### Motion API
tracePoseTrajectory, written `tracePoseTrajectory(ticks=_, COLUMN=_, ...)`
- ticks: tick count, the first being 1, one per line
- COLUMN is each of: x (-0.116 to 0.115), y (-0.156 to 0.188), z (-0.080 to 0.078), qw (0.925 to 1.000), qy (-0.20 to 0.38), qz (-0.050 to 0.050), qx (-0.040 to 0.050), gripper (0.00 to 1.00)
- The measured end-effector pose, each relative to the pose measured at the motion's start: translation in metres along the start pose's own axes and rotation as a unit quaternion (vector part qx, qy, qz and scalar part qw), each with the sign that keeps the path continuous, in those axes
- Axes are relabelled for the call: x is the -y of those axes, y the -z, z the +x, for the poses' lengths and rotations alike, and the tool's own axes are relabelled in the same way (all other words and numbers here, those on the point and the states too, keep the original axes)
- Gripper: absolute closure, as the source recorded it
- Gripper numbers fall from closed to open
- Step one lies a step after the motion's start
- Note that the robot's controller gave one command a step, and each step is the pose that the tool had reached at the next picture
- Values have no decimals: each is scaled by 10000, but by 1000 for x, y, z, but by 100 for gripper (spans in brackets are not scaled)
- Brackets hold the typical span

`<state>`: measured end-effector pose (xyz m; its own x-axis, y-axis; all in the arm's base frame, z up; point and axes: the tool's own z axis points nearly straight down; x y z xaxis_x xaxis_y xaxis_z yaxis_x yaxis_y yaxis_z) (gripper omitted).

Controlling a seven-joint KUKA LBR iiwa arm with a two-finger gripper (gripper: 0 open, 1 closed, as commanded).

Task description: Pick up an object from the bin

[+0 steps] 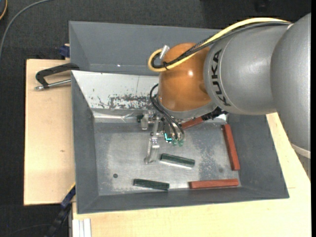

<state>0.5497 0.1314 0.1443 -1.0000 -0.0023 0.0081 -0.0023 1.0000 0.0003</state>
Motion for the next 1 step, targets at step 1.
tracePoseTrajectory(ticks=1, x=54, y=-66, z=15, qw=9978, qy=655, qz=-1, qx=38, gripper=0)
